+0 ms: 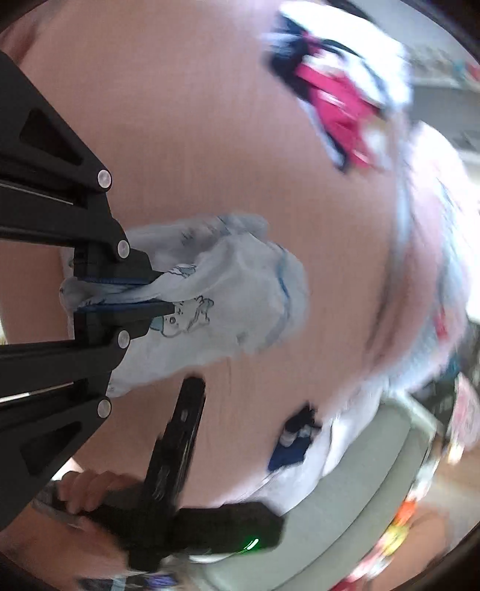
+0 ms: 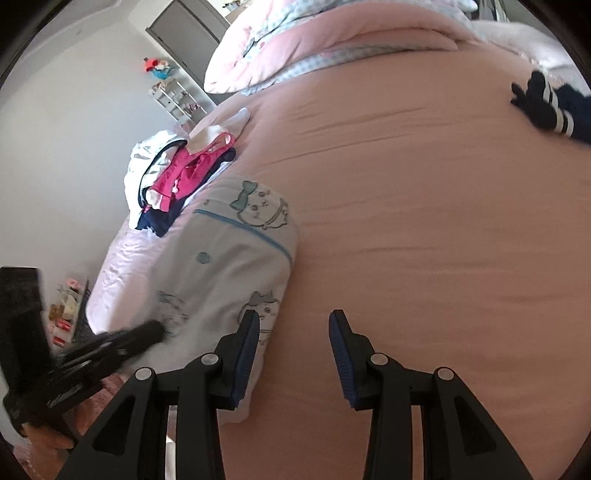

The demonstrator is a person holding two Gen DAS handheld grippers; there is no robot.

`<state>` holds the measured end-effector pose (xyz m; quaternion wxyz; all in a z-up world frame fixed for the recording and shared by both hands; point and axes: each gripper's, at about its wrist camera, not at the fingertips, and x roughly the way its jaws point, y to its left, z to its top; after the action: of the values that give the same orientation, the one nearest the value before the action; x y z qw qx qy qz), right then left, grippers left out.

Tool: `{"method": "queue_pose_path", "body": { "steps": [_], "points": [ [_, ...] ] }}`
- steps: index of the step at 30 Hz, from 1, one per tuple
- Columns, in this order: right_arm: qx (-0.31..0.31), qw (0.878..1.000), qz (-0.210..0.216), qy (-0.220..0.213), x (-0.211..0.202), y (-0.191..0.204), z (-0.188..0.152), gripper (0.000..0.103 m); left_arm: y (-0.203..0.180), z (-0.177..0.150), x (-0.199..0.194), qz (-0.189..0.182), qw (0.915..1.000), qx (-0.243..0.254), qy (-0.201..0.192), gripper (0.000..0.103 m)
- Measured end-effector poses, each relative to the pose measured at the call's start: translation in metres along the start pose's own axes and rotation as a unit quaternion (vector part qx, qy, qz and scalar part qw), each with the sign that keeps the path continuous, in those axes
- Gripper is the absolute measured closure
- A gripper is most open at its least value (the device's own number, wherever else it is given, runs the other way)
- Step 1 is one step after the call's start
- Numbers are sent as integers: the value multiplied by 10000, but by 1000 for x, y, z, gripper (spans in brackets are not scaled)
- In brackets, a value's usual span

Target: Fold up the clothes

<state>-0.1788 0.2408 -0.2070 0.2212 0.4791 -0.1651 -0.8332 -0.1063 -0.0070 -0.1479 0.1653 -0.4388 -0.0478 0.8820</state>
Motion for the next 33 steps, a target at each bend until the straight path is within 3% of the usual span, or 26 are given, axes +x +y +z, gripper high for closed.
{"method": "queue_pose_path", "body": {
  "steps": [4,8,10,13,15,18,19,21,26,28,29,31,33],
  "points": [
    [234,9997,10,-83,0,-6,2,64,-34,11,11,-363,9982,460,-144,97],
    [733,9964,-407,-76,-1,-35,1,64,-59,19,30,-867,9944,581,-160,97],
    [1136,9922,-513,-85,-7,-57,1,65,-68,21,47,-1232,9907,584,30,96],
    [1612,9851,-573,-204,-27,-85,4,65,-77,23,75,-1658,9839,460,479,96],
    [1621,9852,-543,-123,-32,-94,6,65,-68,23,75,-1946,9793,173,531,94],
    [1779,9835,-331,0,-31,-101,2,65,-22,25,46,-2244,9723,-619,-199,87],
    [1723,9845,-314,29,-28,-98,2,65,-6,26,36,-2234,9696,-877,-478,86],
    [1613,9865,-281,87,-23,-92,2,65,20,27,28,-1859,9734,-1144,-702,86],
    [1436,9893,-208,138,-16,-84,1,64,34,28,66,-583,9967,-511,248,86],
    [1556,9878,40,107,-17,-87,0,64,48,24,92,147,9940,-763,771,86],
    [1613,9866,219,95,-17,-89,-1,64,50,25,92,110,9927,-929,756,86],
    [1612,9856,502,94,-13,-87,-1,64,36,34,67,172,9959,-860,213,87],
    [1518,9873,439,141,-9,-83,-3,64,9,38,44,-403,9974,-499,-332,87]
  ]
}}
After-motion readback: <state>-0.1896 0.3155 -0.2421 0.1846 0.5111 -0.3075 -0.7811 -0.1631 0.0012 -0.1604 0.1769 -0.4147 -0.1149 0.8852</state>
